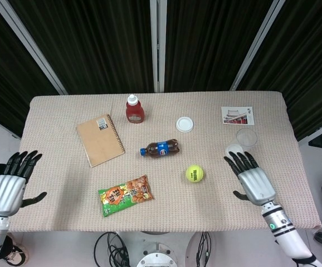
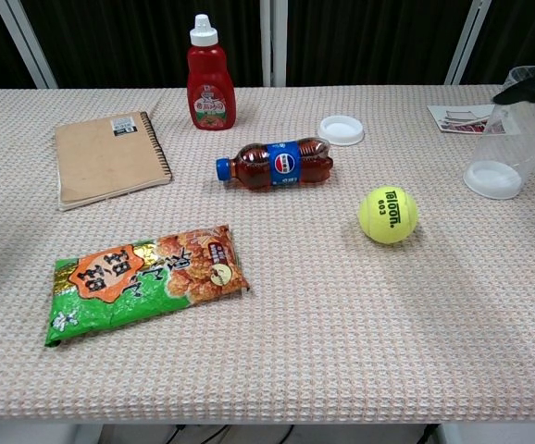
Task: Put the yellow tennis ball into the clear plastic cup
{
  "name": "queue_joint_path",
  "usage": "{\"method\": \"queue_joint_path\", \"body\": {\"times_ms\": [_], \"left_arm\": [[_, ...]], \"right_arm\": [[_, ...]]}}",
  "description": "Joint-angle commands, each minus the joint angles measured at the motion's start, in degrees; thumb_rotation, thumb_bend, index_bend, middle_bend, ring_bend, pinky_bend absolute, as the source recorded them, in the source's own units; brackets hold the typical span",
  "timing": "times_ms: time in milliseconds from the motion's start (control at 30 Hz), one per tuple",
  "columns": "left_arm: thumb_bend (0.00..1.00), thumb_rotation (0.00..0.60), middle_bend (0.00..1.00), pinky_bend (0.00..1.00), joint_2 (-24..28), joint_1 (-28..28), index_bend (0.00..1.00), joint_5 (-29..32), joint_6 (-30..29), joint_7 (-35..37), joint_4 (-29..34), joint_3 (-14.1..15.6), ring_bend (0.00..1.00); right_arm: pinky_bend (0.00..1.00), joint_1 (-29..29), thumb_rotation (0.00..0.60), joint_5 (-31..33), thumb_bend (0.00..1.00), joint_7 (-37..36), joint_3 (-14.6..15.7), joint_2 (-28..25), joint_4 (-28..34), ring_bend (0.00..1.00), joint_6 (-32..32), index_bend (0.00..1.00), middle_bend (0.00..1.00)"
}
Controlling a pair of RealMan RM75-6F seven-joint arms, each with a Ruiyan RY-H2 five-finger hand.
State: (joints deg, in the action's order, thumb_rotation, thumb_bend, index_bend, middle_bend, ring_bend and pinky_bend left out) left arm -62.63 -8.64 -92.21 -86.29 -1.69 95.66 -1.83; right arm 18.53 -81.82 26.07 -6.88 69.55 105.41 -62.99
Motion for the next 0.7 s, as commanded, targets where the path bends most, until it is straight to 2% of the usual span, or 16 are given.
{"method": "queue_joint_path", "body": {"times_ms": [33,267,500,700], "left_arm": [[0.10,0.600,0.03,0.00,0.0,0.1,0.07,0.3,-0.1,0.6,-0.5,-0.1,0.00],[0.10,0.600,0.03,0.00,-0.1,0.2,0.07,0.8,-0.1,2.5,-1.8,-0.2,0.00],[0.10,0.600,0.03,0.00,-0.2,0.1,0.07,0.8,-0.1,3.7,-2.6,-0.3,0.00],[0.10,0.600,0.03,0.00,-0.1,0.2,0.07,0.9,-0.2,4.6,-3.2,-0.2,0.00]], "right_arm": [[0.00,4.2,0.600,4.8,0.11,5.2,-1.4,4.4,0.3,0.00,4.1,0.00,0.00],[0.00,9.9,0.600,12.9,0.15,9.8,-3.0,10.7,-2.6,0.00,8.0,0.00,0.00],[0.00,13.8,0.600,19.8,0.16,14.6,-2.8,14.5,-5.1,0.00,9.0,0.00,0.00],[0.10,16.1,0.600,23.8,0.17,16.0,-2.1,16.4,-6.9,0.00,9.0,0.00,0.00]]}}
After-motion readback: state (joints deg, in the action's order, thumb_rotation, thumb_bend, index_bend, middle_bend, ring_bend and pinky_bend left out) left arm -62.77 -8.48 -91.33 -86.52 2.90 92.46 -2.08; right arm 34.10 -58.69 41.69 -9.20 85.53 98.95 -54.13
